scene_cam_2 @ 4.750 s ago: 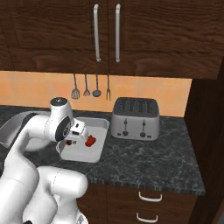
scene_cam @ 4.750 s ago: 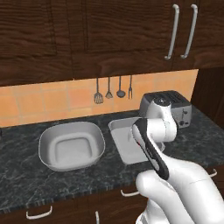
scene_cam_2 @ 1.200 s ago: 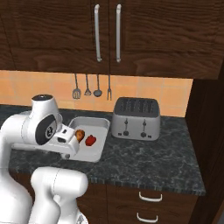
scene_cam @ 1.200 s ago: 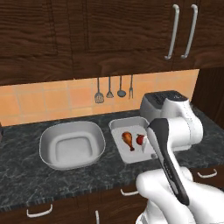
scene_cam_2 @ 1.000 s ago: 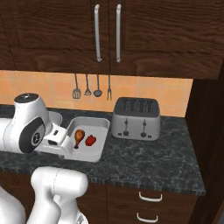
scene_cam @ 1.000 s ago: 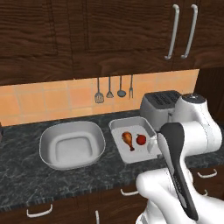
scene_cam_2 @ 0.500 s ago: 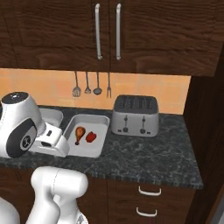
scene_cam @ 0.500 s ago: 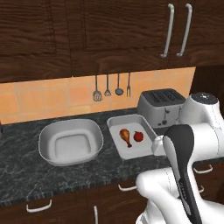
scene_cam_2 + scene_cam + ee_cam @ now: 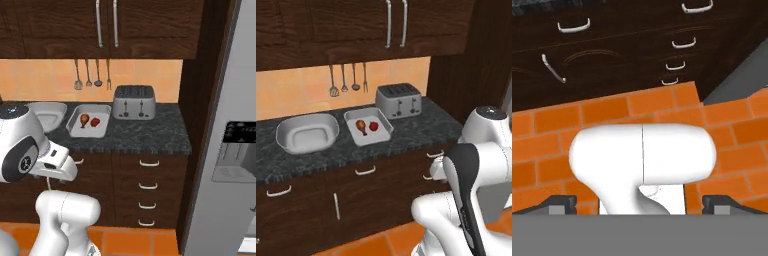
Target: Place one bell pepper and one chicken drumstick in each tupperware on the nearby counter, to pack two identical lunches.
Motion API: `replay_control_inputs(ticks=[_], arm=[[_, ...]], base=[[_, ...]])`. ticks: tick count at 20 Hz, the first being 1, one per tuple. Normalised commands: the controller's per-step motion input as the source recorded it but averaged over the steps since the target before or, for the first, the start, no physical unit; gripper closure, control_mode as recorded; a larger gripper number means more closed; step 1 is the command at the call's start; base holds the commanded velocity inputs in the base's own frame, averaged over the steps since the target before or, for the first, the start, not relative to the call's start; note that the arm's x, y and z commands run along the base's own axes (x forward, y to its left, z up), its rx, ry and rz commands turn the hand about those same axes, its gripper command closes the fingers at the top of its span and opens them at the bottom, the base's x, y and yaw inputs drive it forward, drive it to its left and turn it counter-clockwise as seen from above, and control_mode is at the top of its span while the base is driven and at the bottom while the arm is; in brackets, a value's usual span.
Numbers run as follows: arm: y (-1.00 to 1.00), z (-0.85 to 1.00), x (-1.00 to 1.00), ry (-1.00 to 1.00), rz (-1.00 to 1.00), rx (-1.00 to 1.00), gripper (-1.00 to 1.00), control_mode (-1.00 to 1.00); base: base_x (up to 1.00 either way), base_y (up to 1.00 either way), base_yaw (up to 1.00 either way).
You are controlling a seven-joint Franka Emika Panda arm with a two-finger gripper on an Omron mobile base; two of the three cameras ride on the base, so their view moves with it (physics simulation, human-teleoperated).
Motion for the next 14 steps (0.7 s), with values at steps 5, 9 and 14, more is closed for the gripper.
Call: replay_control_inputs(ticks=[5,9,14], arm=[[0.0,0.0,0.0,0.0,0.0,0.0,-1.0,1.0],[0.0,0.0,0.0,0.0,0.0,0.0,-1.0,1.0],[0.0,0.0,0.0,0.0,0.0,0.0,-1.0,1.0]], base=[[0.0,-1.0,-0.37],[0.61,-1.0,-0.01],[0.47,-1.0,0.07]])
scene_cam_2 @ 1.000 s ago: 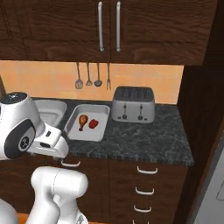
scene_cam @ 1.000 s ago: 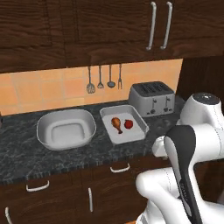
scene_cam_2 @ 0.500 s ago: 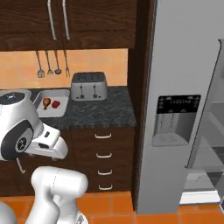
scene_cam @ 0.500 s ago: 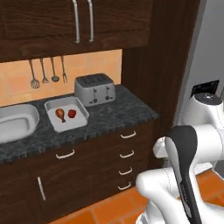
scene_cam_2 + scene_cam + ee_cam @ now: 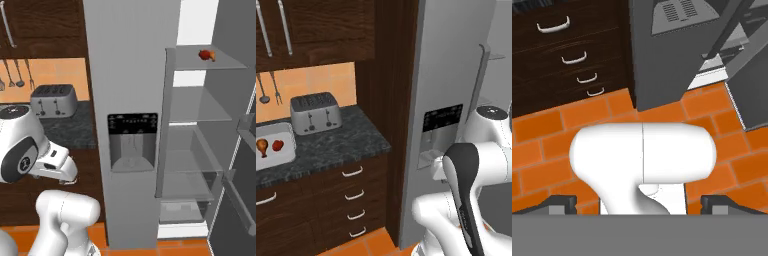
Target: Place one bell pepper and one chicken drumstick in each tupperware on the nearby counter, to pack two identical lunches.
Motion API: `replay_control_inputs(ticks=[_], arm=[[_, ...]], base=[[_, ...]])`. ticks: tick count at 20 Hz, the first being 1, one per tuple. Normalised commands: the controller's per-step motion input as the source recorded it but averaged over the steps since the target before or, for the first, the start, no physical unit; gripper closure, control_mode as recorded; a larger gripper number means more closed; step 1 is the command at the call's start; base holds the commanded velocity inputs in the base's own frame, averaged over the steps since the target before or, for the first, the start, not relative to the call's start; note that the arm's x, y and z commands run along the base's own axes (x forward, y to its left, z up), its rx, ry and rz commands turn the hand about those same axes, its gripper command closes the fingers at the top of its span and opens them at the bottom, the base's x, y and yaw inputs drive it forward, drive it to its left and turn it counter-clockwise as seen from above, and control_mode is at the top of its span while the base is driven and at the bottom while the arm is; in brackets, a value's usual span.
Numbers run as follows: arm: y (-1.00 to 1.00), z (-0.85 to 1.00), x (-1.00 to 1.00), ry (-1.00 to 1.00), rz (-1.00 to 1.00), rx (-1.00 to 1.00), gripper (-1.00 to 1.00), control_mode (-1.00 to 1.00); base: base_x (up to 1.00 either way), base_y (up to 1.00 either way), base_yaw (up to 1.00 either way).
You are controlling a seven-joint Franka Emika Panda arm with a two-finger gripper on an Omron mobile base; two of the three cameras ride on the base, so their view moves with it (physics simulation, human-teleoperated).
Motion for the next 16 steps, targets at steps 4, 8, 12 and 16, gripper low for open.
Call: replay_control_inputs(ticks=[4,8,12,16], arm=[[0.0,0.0,0.0,0.0,0.0,0.0,-1.0,1.0],[0.0,0.0,0.0,0.0,0.0,0.0,-1.0,1.0],[0.0,0.0,0.0,0.0,0.0,0.0,-1.0,1.0],[0.0,0.0,0.0,0.0,0.0,0.0,-1.0,1.0]], base=[[0.56,-1.0,0.4],[0.29,-1.0,0.31],[0.02,-0.96,-0.02],[0.11,-0.55,-0.12]])
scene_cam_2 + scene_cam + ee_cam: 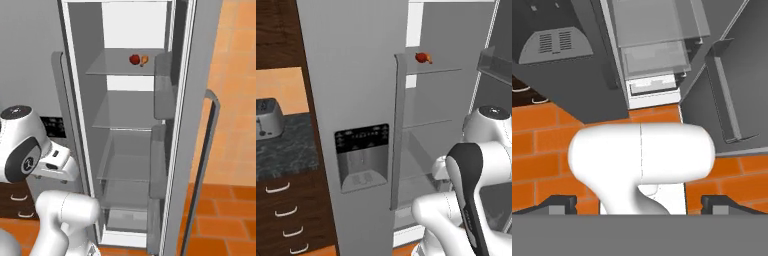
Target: Place one bell pepper and one chicken drumstick in each tupperware on the nearby counter, to pack two identical lunches.
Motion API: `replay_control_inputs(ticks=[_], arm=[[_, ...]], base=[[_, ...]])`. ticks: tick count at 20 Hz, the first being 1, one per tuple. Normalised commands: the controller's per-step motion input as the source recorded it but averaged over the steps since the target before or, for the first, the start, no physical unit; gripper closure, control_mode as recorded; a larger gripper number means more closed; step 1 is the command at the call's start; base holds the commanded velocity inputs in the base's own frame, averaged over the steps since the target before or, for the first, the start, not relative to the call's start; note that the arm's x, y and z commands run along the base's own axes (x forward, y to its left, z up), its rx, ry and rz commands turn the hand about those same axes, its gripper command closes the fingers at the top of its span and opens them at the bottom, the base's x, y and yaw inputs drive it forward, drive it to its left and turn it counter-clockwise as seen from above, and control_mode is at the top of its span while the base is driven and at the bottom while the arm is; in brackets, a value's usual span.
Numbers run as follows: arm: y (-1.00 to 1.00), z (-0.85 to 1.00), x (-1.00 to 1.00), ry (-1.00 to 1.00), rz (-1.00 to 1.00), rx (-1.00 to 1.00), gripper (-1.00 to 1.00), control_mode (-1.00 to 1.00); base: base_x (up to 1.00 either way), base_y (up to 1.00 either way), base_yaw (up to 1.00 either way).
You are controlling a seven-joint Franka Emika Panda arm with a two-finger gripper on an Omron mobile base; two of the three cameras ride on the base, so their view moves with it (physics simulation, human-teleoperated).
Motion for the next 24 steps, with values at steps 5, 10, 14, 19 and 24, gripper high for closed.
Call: replay_control_inputs(ticks=[5,10,14,19,24], arm=[[0.0,0.0,0.0,0.0,0.0,0.0,-1.0,1.0],[0.0,0.0,0.0,0.0,0.0,0.0,-1.0,1.0],[0.0,0.0,0.0,0.0,0.0,0.0,-1.0,1.0],[0.0,0.0,0.0,0.0,0.0,0.0,-1.0,1.0],[0.0,0.0,0.0,0.0,0.0,0.0,-1.0,1.0]], base=[[0.21,-0.59,-0.01],[0.28,-0.31,0.0],[0.42,0.0,0.0],[0.29,0.22,0.0],[0.56,0.06,0.0]])
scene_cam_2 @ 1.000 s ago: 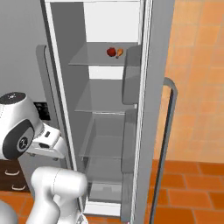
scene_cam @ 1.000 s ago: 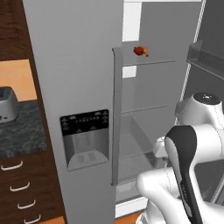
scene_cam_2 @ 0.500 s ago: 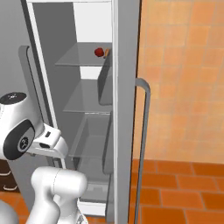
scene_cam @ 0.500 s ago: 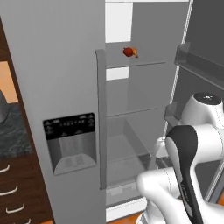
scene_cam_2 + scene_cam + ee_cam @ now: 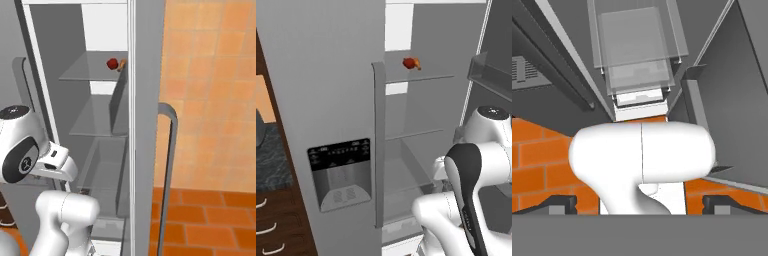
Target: Place one bell pepper and one chicken drumstick in each tupperware on the nearby counter, to pack two identical lunches.
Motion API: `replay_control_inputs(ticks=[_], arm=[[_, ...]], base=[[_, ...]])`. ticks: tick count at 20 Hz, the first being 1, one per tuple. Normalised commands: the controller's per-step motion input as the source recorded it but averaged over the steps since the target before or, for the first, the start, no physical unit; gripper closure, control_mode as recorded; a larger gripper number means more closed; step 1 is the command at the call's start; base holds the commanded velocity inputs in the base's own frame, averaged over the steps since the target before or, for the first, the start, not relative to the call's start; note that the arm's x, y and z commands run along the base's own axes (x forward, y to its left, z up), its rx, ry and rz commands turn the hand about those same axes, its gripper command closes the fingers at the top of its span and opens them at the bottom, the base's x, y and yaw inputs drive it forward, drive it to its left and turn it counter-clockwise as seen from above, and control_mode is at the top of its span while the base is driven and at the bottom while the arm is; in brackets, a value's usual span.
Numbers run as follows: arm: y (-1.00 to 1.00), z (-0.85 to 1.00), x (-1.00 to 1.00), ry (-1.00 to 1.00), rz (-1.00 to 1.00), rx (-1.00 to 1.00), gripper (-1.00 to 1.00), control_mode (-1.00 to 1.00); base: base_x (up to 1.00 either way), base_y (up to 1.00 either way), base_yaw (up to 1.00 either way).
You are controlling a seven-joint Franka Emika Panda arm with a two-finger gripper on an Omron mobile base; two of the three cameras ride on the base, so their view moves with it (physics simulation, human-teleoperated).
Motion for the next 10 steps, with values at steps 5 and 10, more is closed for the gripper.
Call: replay_control_inputs(ticks=[5,10], arm=[[0.0,0.0,0.0,0.0,0.0,0.0,-1.0,1.0],[0.0,0.0,0.0,0.0,0.0,0.0,-1.0,1.0]], base=[[0.46,0.0,0.0],[0.0,0.0,0.0]])
